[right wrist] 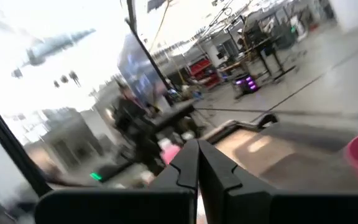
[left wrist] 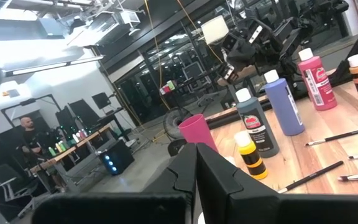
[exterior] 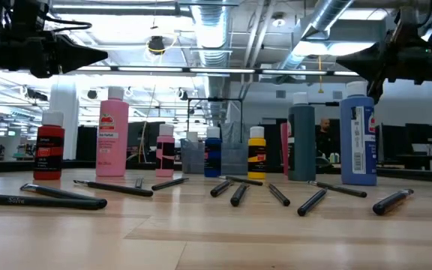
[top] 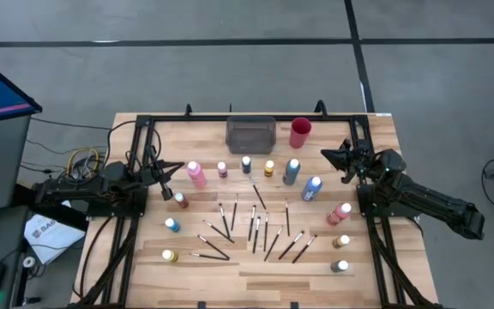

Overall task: Pick & Place Paint Supplies
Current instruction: Put the black paintbrush into the red cup

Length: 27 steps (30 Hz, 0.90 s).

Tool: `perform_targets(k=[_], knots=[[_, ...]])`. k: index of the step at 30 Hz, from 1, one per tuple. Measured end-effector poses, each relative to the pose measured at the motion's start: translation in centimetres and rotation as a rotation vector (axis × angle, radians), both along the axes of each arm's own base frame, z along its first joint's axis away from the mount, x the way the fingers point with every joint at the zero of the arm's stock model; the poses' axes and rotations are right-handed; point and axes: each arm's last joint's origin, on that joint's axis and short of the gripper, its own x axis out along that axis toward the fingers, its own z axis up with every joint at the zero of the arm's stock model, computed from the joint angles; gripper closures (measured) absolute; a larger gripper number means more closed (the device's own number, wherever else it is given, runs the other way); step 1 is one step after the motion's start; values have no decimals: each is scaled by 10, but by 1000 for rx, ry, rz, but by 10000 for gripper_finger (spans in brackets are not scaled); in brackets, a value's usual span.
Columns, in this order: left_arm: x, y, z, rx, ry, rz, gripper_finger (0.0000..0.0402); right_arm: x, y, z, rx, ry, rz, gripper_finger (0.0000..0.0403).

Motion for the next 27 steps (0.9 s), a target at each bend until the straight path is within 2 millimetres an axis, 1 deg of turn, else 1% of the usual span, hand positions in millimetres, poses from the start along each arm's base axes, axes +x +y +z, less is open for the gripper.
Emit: perform_targets(k=[4,10,14,18,20,22,24,26,27], knots=[[0,0,0,0,-3,0,399,-1,-1,3,135,-71,21,403],[0,0,1,0,-7,0,399,-2,-1,5,161,-103,28,403],[0,0,1,1,-10,-1,399,-2,-1,5,227,-126,47,403],[0,0,1,1,-10,-1,399,-3,0,10,265,-187,73,403],[0,0,1,5,-10,0,399,-3,0,11,345,-224,101,403],[0,0,1,6,-10,-1,399,-4,1,13,468,-284,145,403],[0,0,2,6,-14,-1,399,-5,2,18,518,-349,185,403],[0,0,2,5,-16,-2,399,-7,3,27,480,-390,206,403],[0,0,2,-6,-21,-8,399,-9,5,35,440,-412,216,403]])
